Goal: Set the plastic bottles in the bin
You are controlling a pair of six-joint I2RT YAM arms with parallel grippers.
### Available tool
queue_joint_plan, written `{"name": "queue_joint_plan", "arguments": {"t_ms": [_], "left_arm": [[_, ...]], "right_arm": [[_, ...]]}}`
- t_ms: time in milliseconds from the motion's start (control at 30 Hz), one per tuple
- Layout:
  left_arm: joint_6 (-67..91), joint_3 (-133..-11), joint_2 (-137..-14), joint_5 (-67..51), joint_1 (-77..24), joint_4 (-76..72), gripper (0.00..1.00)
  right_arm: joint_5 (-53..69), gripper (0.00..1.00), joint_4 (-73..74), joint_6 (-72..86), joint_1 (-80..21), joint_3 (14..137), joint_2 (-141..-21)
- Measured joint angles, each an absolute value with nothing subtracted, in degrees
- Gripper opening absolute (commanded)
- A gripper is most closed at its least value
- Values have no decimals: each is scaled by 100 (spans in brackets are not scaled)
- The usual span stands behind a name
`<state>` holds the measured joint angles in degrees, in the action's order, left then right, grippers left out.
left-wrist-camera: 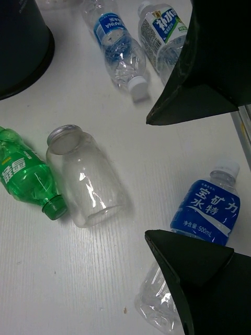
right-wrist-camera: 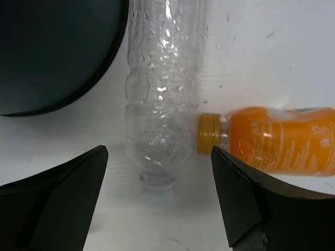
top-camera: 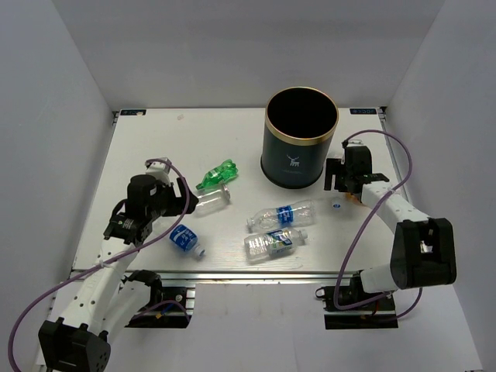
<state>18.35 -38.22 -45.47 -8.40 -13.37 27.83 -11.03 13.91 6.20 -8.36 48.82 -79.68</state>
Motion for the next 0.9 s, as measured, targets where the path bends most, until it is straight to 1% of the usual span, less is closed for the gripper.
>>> {"name": "queue_joint_plan", "arguments": {"t_ms": [133,333,600,633,733,767,800,833,867,900], "left_arm": [[1833,-3822,-4547,-840,-1337,2873,91],[1800,-3824,-4574,-843,-1337,2908,91],[1721,-3859,-4915,-843,-1337,2827,91],[1710,-3865,-4941,-843,-1337,2812,91],[1682,-3892,-5046,-843,-1337,2735,88],[1678,-3898,-5087,-843,-1337,2694,87],[1667,-3905,-5133,-843,-1337,2644,85],[1651,-3907,-5188,-843,-1337,2567,85],[1632,-3909,-5251,-845,-1343,2486,83],[1612,-3916,-5336,-858,-1361,2401,82]], "right_arm": [[-1083,80,805,563,-836,4663,-8136],[-1002,80,106,508,-832,4425,-8545],[-867,80,-425,504,-819,4366,-9164],[-862,79,-484,504,-816,4340,-9207],[-860,68,-650,480,-788,4305,-9317],[-854,57,-698,473,-779,4287,-9317],[-838,51,-760,447,-766,4265,-9317],[-816,45,-814,436,-755,4250,-9317],[-803,33,-856,432,-751,4239,-9317],[-794,29,-882,471,-749,4228,-9317]]}}
